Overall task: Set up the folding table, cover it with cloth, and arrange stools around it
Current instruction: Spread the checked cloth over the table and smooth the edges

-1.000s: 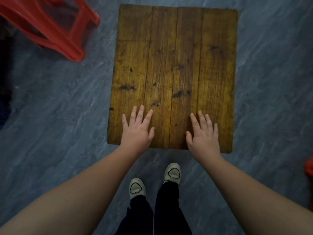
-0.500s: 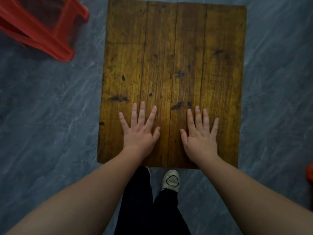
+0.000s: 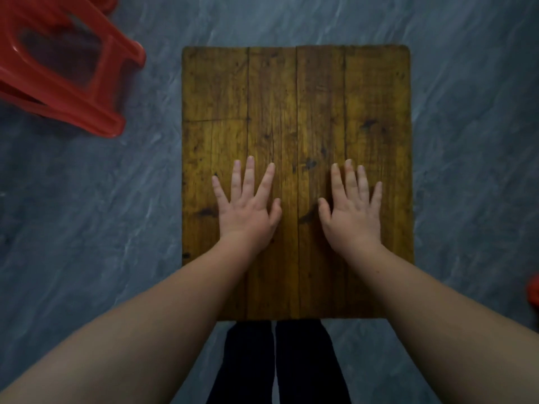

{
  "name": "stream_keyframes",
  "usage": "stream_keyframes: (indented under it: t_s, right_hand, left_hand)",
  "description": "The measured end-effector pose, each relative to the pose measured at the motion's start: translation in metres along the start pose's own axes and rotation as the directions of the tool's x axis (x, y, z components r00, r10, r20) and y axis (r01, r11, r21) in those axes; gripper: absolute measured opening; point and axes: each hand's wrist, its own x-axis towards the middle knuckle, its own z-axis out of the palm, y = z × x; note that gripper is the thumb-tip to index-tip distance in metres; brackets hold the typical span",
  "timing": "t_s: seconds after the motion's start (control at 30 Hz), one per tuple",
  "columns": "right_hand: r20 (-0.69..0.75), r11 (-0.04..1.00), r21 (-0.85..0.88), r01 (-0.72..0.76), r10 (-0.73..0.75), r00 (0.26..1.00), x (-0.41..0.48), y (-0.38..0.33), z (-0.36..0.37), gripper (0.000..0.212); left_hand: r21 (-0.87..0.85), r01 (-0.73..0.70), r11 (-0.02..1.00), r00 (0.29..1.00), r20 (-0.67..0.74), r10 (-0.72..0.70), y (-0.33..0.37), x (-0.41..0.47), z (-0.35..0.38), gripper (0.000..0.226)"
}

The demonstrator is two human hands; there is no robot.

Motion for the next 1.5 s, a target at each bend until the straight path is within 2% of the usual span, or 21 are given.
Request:
stream_keyframes:
  t_s: [0.2, 0.57, 0.63, 0.77, 0.93, 1.07, 1.17, 1.27, 1.4, 1.5]
  right_hand:
    - [0.063, 0.996, -0.074, 0.057, -0.052, 0.997, 0.029, 0.001, 0.01, 0.07]
    - [0.088, 0.996, -0.066, 0.065, -0.059, 0.994, 0.03, 0.0, 0.005, 0.07]
    - [0.125, 0.997, -0.04, 0.064, -0.058, 0.99, 0.03, -0.002, -0.005, 0.07]
    - [0.232, 0.994, 0.103, 0.039, -0.062, 0.971, 0.021, -0.006, -0.047, 0.065]
    - [0.23, 0.981, 0.161, 0.106, -0.142, 0.963, -0.024, -0.009, -0.133, 0.062]
    - [0.199, 0.974, 0.098, 0.205, -0.221, 0.955, -0.088, -0.009, -0.203, 0.063]
    - [0.177, 0.965, 0.104, 0.243, -0.258, 0.95, -0.134, -0.025, -0.253, 0.063]
    - [0.114, 0.943, 0.123, 0.309, -0.323, 0.939, -0.181, -0.052, -0.3, 0.064]
    - [0.015, 0.873, 0.122, 0.471, -0.477, 0.879, -0.245, -0.088, -0.339, 0.064]
    - [0.013, 0.787, 0.074, 0.612, -0.614, 0.789, -0.282, -0.122, -0.353, 0.065]
  left_hand:
    - [0.062, 0.039, 0.997, 0.999, 0.022, -0.04, -0.023, 0.032, 0.012, 0.066]
    - [0.047, 0.041, 0.998, 0.995, 0.085, -0.045, -0.02, 0.033, 0.005, 0.066]
    - [0.006, 0.042, 0.999, 0.991, 0.126, -0.042, -0.018, 0.032, -0.005, 0.064]
    - [-0.199, 0.101, 0.975, 0.976, 0.208, -0.058, -0.014, 0.016, -0.042, 0.062]
    - [-0.276, 0.2, 0.94, 0.971, 0.181, -0.153, -0.016, -0.051, -0.109, 0.064]
    - [-0.242, 0.225, 0.944, 0.972, 0.123, -0.2, -0.016, -0.14, -0.172, 0.065]
    - [-0.218, 0.227, 0.949, 0.973, 0.085, -0.213, -0.014, -0.213, -0.217, 0.065]
    - [-0.215, 0.288, 0.933, 0.957, 0.043, -0.285, -0.016, -0.278, -0.258, 0.066]
    - [-0.317, 0.416, 0.852, 0.89, -0.047, -0.453, -0.027, -0.35, -0.299, 0.068]
    - [-0.369, 0.509, 0.777, 0.819, -0.067, -0.569, -0.041, -0.395, -0.313, 0.069]
